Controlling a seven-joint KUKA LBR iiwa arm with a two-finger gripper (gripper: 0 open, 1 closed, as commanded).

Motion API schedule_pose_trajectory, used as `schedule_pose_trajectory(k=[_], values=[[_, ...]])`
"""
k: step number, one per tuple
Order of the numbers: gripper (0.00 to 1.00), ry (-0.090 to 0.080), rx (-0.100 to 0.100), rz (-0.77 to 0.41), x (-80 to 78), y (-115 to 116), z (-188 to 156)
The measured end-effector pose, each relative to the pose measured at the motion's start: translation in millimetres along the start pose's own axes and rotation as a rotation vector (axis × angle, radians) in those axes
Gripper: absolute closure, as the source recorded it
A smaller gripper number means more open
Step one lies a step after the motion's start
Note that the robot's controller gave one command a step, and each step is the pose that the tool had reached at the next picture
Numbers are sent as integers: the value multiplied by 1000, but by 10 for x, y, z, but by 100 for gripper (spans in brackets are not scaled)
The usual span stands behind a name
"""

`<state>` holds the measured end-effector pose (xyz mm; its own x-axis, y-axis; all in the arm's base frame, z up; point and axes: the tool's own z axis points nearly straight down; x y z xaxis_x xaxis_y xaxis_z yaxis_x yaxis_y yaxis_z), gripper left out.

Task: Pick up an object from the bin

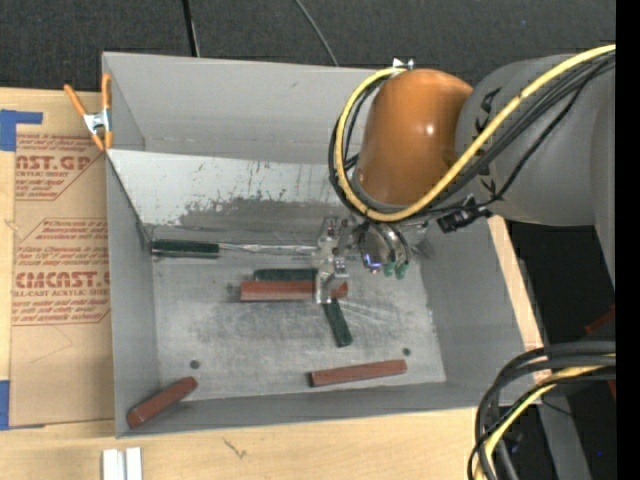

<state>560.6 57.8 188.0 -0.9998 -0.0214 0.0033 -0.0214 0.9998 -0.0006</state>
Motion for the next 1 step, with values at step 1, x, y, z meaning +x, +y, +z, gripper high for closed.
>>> schedule_pose_trajectory(k=[1], values=[[100,-9,-1,-3,4,8,-322]])
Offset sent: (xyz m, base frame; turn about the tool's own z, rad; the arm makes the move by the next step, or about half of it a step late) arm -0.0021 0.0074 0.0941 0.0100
